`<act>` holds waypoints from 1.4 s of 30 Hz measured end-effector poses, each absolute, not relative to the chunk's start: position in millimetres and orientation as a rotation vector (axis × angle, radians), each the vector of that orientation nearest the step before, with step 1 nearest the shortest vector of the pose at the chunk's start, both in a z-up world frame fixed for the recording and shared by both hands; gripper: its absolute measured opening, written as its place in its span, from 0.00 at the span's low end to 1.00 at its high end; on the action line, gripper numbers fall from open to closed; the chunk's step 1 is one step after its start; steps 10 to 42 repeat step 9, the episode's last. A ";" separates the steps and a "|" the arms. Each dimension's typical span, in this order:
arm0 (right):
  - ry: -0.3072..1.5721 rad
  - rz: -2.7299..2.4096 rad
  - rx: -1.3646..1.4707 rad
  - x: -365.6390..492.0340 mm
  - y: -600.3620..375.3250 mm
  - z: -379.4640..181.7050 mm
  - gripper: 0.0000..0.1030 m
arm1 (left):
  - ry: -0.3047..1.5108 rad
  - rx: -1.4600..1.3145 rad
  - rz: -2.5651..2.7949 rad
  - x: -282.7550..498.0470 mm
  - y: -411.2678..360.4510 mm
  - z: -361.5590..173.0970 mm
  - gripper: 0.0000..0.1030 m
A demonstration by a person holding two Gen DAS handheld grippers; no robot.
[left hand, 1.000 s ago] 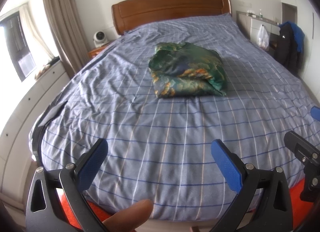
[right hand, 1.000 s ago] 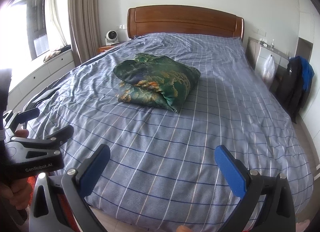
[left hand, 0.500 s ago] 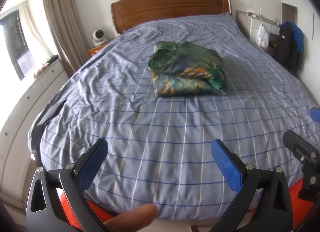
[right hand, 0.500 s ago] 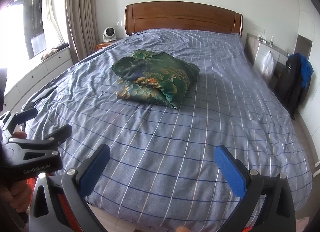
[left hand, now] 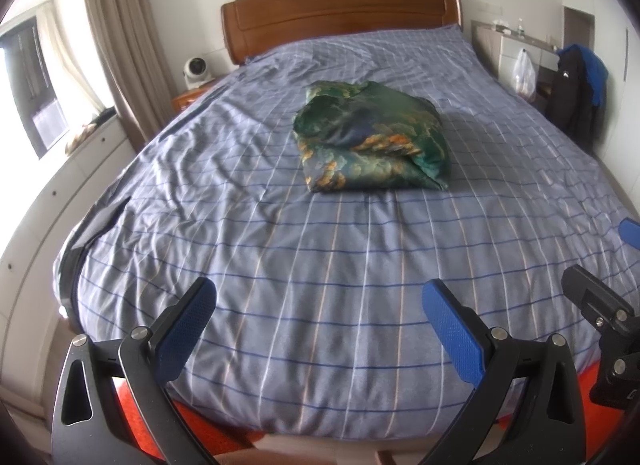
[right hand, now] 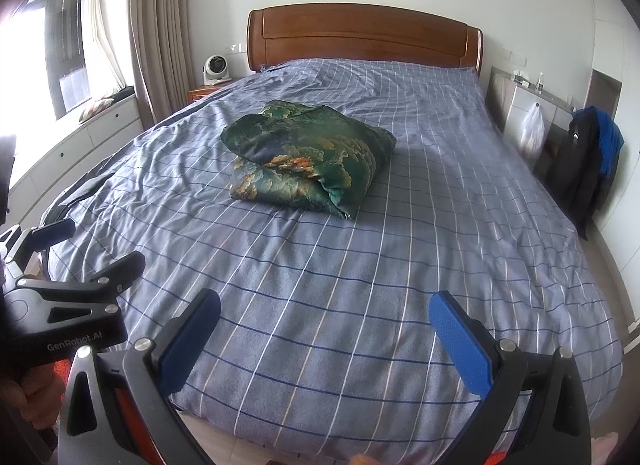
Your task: Fold large clothes
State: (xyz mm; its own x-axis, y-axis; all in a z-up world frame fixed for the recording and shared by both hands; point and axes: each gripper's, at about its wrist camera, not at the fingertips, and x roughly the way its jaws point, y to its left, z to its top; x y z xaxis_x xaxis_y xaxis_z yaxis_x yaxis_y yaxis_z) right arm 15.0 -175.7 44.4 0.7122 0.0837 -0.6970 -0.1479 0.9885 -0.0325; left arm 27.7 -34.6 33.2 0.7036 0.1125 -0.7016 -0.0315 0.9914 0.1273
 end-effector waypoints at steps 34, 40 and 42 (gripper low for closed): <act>0.776 0.119 -0.080 16.2 -177.4 41.3 1.00 | 0.737 0.149 0.109 21.0 -37.4 36.3 1.00; 0.776 0.119 -0.080 16.2 -177.4 41.3 1.00 | 0.737 0.149 0.109 21.0 -37.4 36.3 1.00; 0.776 0.119 -0.080 16.2 -177.4 41.3 1.00 | 0.737 0.149 0.109 21.0 -37.4 36.3 1.00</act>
